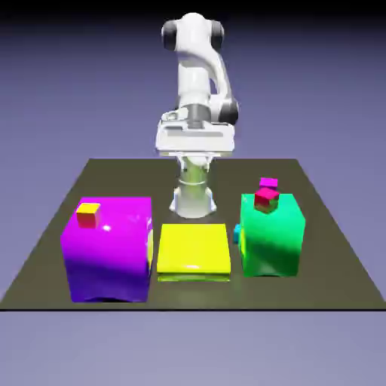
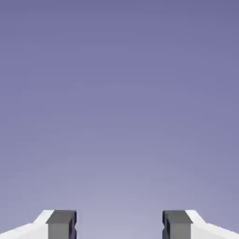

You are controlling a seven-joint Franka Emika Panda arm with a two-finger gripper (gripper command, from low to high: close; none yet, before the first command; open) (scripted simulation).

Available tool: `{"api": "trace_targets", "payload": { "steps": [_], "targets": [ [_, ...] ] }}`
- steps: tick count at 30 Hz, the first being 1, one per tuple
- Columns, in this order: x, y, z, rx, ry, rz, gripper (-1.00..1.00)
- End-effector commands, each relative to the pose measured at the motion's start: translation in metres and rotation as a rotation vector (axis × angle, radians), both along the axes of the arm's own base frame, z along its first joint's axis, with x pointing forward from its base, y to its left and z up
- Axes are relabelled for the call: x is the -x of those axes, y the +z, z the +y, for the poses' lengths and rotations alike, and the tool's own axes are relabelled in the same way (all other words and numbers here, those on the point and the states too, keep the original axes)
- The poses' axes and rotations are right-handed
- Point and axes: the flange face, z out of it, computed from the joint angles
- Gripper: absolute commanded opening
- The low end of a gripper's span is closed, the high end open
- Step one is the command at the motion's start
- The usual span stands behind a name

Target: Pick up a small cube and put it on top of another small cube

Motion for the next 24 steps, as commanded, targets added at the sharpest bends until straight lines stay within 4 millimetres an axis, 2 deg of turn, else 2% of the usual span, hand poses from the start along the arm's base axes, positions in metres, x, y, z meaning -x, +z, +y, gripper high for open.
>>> {"api": "trace_targets", "payload": {
  "steps": [1, 3, 8, 13, 19, 22, 24],
  "targets": [
    [0.000, -0.012, 0.006, -0.002, 0.021, 0.060, 0.00],
    [-0.001, -0.031, 0.018, -0.011, 0.056, 0.168, 0.00],
    [-0.008, -0.038, 0.056, -0.071, 0.081, 0.359, 0.00],
    [-0.007, -0.044, 0.098, -0.113, 0.113, 0.556, 0.00],
    [0.006, -0.046, 0.153, -0.135, 0.160, 0.800, 0.00],
    [0.017, -0.045, 0.180, -0.134, 0.187, 0.923, 0.00],
    [0.028, -0.043, 0.206, -0.101, 0.194, 1.001, 0.00]
  ]
}}
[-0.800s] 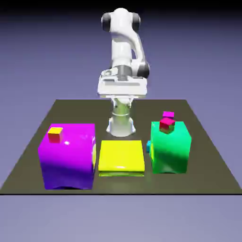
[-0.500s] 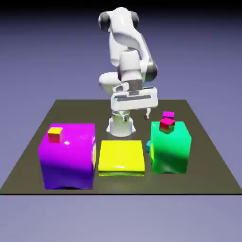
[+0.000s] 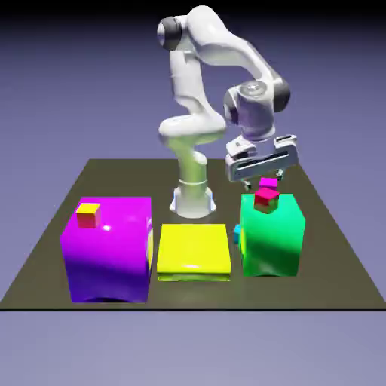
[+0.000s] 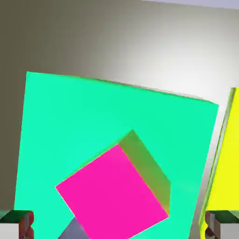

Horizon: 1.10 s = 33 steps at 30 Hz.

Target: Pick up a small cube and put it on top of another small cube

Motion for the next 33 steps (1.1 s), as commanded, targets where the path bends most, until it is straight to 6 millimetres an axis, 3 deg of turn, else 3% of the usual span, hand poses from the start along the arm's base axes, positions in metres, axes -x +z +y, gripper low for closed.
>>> {"api": "trace_targets", "payload": {
  "steps": [1, 5, 8, 11, 17, 24, 27, 33],
  "targets": [
    [0.006, 0.001, 0.013, 0.020, 0.014, 0.035, 0.00],
    [0.050, -0.016, 0.066, 0.183, 0.125, 0.185, 0.00],
    [0.113, -0.071, 0.097, 0.460, 0.315, 0.294, 0.00],
    [0.179, -0.116, 0.109, 0.747, 0.505, 0.349, 0.00],
    [0.252, -0.204, 0.053, 1.084, 0.900, 0.327, 0.00],
    [0.321, -0.262, -0.037, 1.373, 1.458, 0.274, 0.00],
    [0.333, -0.274, -0.085, 1.447, 1.683, 0.276, 0.00],
    [0.285, -0.281, -0.052, 1.222, 1.883, 0.167, 0.00]
  ]
}}
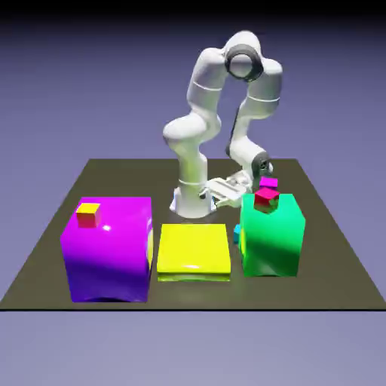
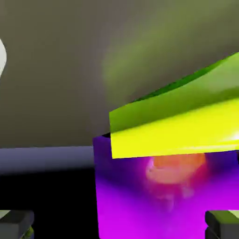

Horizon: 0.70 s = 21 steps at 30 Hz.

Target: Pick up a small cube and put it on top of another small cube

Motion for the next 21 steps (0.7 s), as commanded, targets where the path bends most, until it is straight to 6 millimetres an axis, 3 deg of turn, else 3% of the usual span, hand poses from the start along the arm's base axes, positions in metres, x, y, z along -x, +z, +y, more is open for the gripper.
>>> {"api": "trace_targets", "payload": {
  "steps": [1, 6, 7, 13, 15, 21],
  "targets": [
    [-0.009, 0.000, 0.006, -0.023, 0.023, 0.027, 0.00],
    [-0.052, 0.009, 0.031, -0.117, 0.162, 0.144, 0.00],
    [-0.053, 0.009, 0.034, -0.117, 0.210, 0.157, 0.00],
    [-0.015, -0.006, 0.048, -0.051, 0.612, 0.171, 0.00],
    [-0.013, -0.007, 0.049, -0.049, 0.634, 0.172, 0.00],
    [-0.055, -0.050, 0.035, -0.049, 0.634, 0.172, 0.00]
  ]
}}
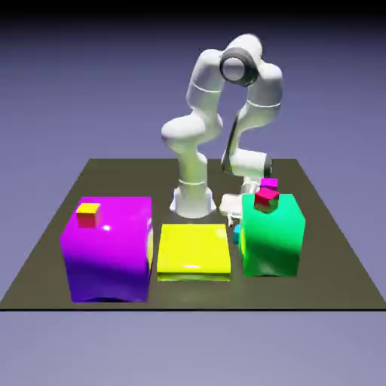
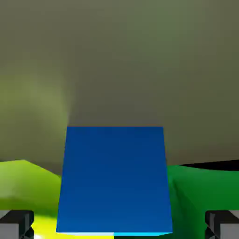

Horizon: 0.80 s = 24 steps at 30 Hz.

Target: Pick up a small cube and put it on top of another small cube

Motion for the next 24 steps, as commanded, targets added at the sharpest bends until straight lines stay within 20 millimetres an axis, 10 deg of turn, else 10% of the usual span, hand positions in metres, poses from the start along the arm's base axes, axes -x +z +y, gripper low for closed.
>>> {"api": "trace_targets", "payload": {
  "steps": [1, 8, 18, 24],
  "targets": [
    [0.000, 0.000, 0.000, 0.000, 0.000, 0.000, -1.00],
    [0.042, 0.043, 0.015, -0.002, -0.001, 0.000, -1.00],
    [-0.027, 0.128, 0.182, -0.307, -0.142, 0.084, -1.00],
    [-0.070, 0.203, 0.199, -0.275, -0.219, 0.074, -1.00]
  ]
}}
